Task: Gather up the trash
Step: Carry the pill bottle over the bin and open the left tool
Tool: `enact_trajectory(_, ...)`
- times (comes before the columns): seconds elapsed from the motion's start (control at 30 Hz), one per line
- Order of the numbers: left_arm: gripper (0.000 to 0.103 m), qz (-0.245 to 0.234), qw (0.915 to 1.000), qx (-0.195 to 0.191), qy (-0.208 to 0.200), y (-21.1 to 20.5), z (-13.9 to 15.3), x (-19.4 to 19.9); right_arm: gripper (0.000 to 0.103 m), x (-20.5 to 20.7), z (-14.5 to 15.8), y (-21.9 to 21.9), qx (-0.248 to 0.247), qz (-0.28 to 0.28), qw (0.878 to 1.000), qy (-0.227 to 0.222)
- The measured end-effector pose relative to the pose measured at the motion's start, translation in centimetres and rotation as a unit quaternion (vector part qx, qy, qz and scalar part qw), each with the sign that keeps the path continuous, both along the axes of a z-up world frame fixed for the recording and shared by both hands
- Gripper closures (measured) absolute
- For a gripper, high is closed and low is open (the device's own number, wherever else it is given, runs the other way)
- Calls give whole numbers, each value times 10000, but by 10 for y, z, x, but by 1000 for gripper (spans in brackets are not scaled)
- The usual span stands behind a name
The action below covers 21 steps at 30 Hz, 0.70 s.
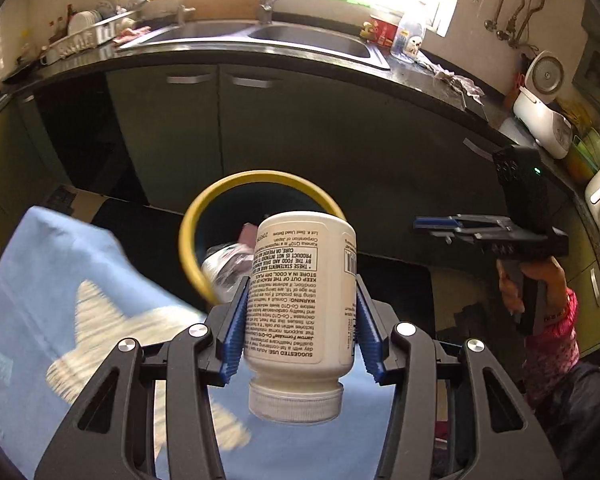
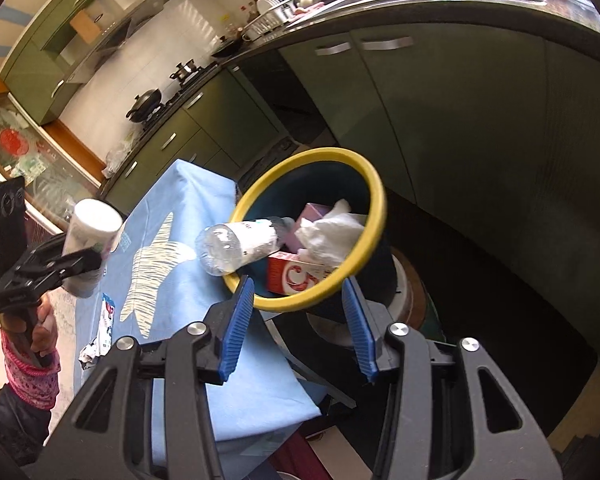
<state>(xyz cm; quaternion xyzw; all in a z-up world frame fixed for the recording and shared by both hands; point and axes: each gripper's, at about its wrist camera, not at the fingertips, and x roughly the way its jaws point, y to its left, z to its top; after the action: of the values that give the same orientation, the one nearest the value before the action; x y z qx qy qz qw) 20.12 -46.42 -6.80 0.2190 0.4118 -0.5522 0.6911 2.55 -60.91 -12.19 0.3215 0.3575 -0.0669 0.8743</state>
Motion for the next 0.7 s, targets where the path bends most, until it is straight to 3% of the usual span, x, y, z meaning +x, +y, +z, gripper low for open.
enact_trajectory(0.3,55,-24,9990,341,293,-97,-50,13,54,-24,-18,-24,167,-278,9995,59)
enact_trajectory(0.37,47,42,9988,381,305,-108,-58,17,51,-25,-20,-26,189,-308,9993,70)
enact_trajectory(0.4,37,120,9988,388,258,-111,-60,21,51,-25,-22,-26,201,-306,9993,72)
enact_trajectory(0.43,36,185,9990,347,218,-112,-61,24,51,-25,-22,-26,201,-293,9993,81)
enact_trajectory(0.57,36,307,9990,118,291,-98,-45,27,51,-21,-23,-20,162,-177,9997,98)
enact_trajectory(0.7,36,460,9988,-187,40,-58,-8,19,51,-17,-21,-14,122,-91,9998,84)
